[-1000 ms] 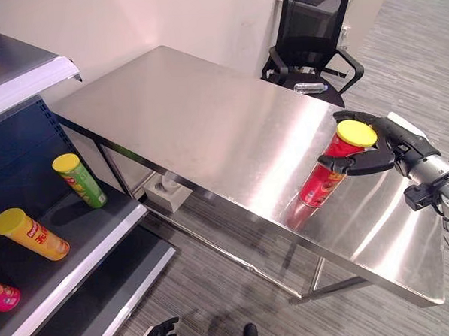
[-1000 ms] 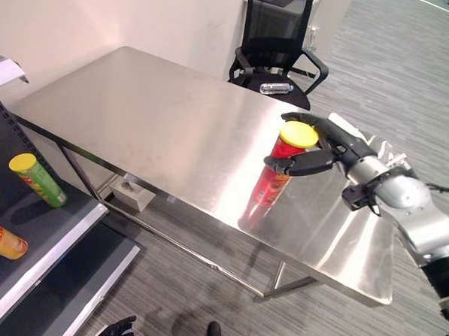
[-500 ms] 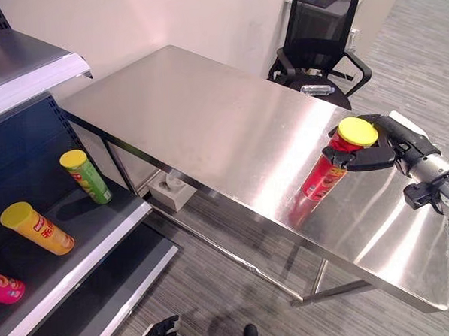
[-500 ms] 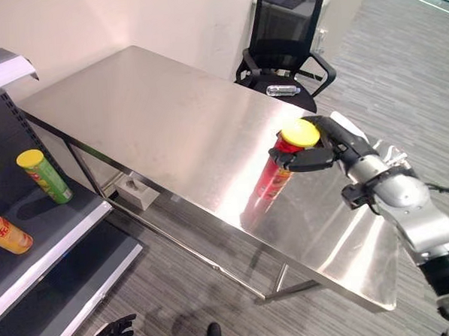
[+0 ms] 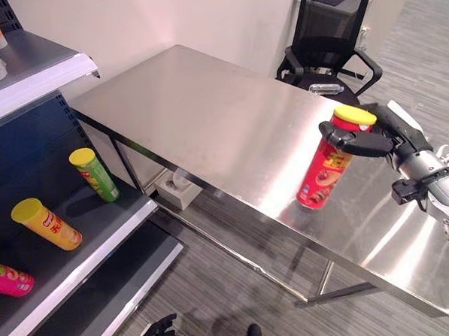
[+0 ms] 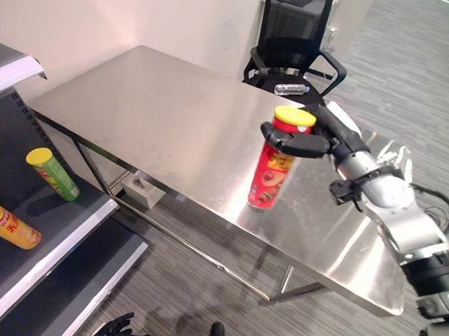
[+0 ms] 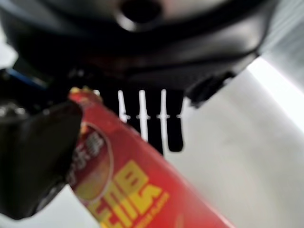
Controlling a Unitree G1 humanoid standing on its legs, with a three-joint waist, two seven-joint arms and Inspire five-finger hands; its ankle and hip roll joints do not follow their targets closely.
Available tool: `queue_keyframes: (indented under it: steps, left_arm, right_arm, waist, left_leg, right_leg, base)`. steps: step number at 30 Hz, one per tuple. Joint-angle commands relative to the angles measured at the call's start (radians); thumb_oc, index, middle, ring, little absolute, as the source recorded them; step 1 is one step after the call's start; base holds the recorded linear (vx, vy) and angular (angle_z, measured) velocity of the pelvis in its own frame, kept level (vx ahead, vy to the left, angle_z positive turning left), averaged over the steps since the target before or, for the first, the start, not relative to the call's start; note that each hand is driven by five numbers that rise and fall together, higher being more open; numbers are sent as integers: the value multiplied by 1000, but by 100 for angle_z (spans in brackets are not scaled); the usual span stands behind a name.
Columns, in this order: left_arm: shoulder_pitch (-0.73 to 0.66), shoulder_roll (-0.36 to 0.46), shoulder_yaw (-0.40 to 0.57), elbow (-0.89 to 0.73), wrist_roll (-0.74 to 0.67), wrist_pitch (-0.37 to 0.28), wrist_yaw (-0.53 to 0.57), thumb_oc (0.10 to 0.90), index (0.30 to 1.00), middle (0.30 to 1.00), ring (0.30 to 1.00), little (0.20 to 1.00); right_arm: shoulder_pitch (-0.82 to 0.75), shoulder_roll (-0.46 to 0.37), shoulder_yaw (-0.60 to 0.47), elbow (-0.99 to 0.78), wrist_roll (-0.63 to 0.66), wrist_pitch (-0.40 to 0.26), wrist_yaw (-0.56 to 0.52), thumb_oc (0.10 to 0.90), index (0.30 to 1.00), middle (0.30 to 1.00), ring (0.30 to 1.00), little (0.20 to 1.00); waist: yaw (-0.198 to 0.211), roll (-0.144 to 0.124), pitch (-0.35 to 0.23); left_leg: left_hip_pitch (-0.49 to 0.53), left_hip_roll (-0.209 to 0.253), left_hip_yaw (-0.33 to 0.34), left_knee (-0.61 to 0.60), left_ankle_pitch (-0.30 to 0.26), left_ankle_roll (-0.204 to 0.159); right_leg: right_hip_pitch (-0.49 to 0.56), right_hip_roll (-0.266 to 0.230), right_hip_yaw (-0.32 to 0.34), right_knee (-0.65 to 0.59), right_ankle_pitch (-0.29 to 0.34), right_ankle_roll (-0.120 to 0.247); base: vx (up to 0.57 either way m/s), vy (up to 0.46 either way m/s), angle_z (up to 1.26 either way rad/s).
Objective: Put the goods on the table back onto the shelves and tidy them up.
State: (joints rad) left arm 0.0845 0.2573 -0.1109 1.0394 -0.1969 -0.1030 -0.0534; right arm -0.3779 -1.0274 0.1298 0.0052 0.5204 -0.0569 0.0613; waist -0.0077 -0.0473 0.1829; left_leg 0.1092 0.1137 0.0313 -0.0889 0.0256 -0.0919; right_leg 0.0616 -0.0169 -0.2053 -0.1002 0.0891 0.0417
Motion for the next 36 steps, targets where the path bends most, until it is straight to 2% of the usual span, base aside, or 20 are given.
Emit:
queue_keyframes:
  steps: [1,4,5,6,7,11,14,17,19,20,21,22,23,26,27,28,31,33,34,36]
  left_arm:
    - [-62,50,-43,-3,-26,-29,13,800,900,900,900,900]
    - [-74,47,-43,-5,-24,-30,17,800,900,900,900,900]
    - [-78,41,-44,-12,-22,-32,18,800,900,900,900,900]
    - [-77,37,-39,-19,-19,-33,16,800,900,900,900,900]
    - [-56,32,-28,-23,-13,-32,6,800,900,900,900,900]
    - [-36,22,-6,1,13,-31,-2,800,900,900,900,900]
    - [-38,12,-11,-4,33,-33,-4,800,900,900,900,900]
    - [-45,0,-36,-39,53,-33,-7,800,900,900,900,900]
    - [-57,7,-51,-67,61,-37,-9,800,900,900,900,900]
    - [-59,19,-53,-80,75,-41,-7,800,900,900,900,900]
    - [-55,32,-45,-77,86,-40,-8,800,900,900,900,900]
    - [-53,42,-42,-81,91,-41,-5,800,900,900,900,900]
    - [-46,63,-30,-81,84,-37,-5,800,900,900,900,900]
    - [-36,79,-17,-56,87,-31,-7,800,900,900,900,900]
    - [-30,76,-16,-50,83,-29,-6,800,900,900,900,900]
    - [-29,64,-11,-42,71,-28,-4,800,900,900,900,900]
    - [-30,48,-13,-54,42,-26,4,800,900,900,900,900]
    - [-51,39,-37,-72,38,-28,10,800,900,900,900,900]
    - [-66,33,-38,-85,17,-24,17,800,900,900,900,900]
    - [-55,33,-26,-87,8,-22,22,800,900,900,900,900]
  right_arm:
    - [-224,63,-147,-123,122,-231,-64,400,300,300,300,300]
    - [-234,76,-170,-178,118,-250,-66,400,300,300,300,300]
    - [-233,78,-186,-219,118,-265,-64,400,300,300,300,300]
    - [-225,92,-192,-256,109,-262,-64,400,300,300,300,300]
    - [-206,132,-174,-276,103,-253,-45,400,300,300,300,300]
    - [-161,172,-168,-317,104,-236,-12,400,300,300,300,300]
    - [-133,192,-164,-332,112,-225,4,400,300,300,300,300]
    - [-99,209,-170,-354,99,-215,2,400,300,300,300,300]
    - [-108,225,-156,-355,68,-211,-5,400,300,300,300,300]
    - [-110,236,-139,-346,9,-195,-21,400,300,300,300,300]
    - [-119,250,-108,-350,-29,-182,-15,400,300,300,300,300]
    - [-130,265,-85,-349,-41,-178,-16,400,300,300,300,300]
    - [-139,276,-54,-351,-57,-168,-4,400,300,300,300,300]
    - [-125,272,-29,-363,-86,-156,25,400,300,300,300,300]
    - [-137,266,-5,-357,-133,-149,25,400,300,300,300,300]
    - [-146,270,13,-362,-153,-149,25,400,300,300,300,300]
    - [-176,287,61,-340,-210,-143,9,400,300,300,300,300]
    - [-179,315,67,-348,-192,-149,10,400,300,300,300,300]
    - [-169,314,70,-335,-219,-146,-8,400,300,300,300,300]
    - [-182,327,97,-332,-267,-131,-15,400,300,300,300,300]
  waist:
    - [61,-43,-47]
    - [74,-31,-33]
    - [81,-25,-18]
    - [75,-34,-4]
    - [73,-40,-3]
    - [58,-30,-28]
    - [31,-2,-58]
    - [6,24,-76]
    - [9,25,-59]
    - [9,7,-38]
    - [9,4,-24]
    - [2,-1,-9]
    - [10,4,10]
    - [29,8,0]
    - [38,-3,-10]
    - [49,-23,-27]
    - [52,-29,-28]
    - [39,-32,7]
    - [18,-36,27]
    - [29,-28,30]
  left_leg:
    - [-71,36,-39,2,80,-57]
    - [-119,38,-70,2,124,-78]
    - [-169,34,-60,12,148,-83]
    - [-200,48,43,117,112,-58]
    - [-172,73,96,234,38,-46]
    - [-59,110,126,320,11,-53]
    - [63,118,118,268,-37,-74]
    - [115,68,140,84,-128,-39]
    - [99,-8,132,3,-128,3]
    - [67,-66,131,2,-128,29]
    - [63,-86,130,2,-129,39]
    - [58,-89,125,2,-120,46]
    - [43,-89,115,2,-99,65]
    - [-9,-92,76,2,-56,79]
    - [-26,-101,52,5,-47,77]
    - [-55,-120,28,2,-34,75]
    - [-75,-120,-6,9,-19,63]
    - [-149,-118,-5,159,-52,50]
    - [-184,-56,126,223,-61,28]
    - [-174,-6,129,197,-54,6]
  right_leg:
    - [74,-17,-35,13,-148,45]
    - [69,-14,-80,13,-157,39]
    - [61,-22,-125,13,-154,40]
    - [38,-50,-170,13,-133,39]
    - [25,-75,-199,13,-121,34]
    - [15,-97,-244,13,-104,33]
    - [0,-104,-267,13,-88,57]
    - [-54,-143,-278,13,-13,98]
    - [-127,-203,-264,15,74,149]
    - [-162,-256,-264,14,122,165]
    - [-172,-271,-227,23,124,177]
    - [-190,-266,-167,55,114,174]
    - [-205,-230,-70,166,52,155]
    - [-140,-136,-9,288,-97,109]
    - [-93,-86,10,258,-144,87]
    - [-44,-52,21,136,-140,64]
    - [-27,-24,46,69,-115,54]
    - [-16,-36,15,58,-113,42]
    - [-3,-61,-45,38,-105,47]
    - [7,-74,-58,13,-85,65]
  base:
    - [-198,-172,76]
    - [-191,-108,89]
    - [-366,-83,141]
    - [-510,-103,184]
    - [-430,-36,141]
    - [-179,81,63]
    - [-103,164,36]
    - [-278,350,67]
    - [-464,477,74]
    - [-511,453,76]
    - [-499,397,22]
    - [-416,318,43]
    - [-348,204,3]
    - [-259,116,54]
    - [-159,-43,76]
    - [-107,-66,63]
    - [-82,-98,92]
    - [-142,-18,89]
    - [-169,89,108]
    - [-73,151,102]
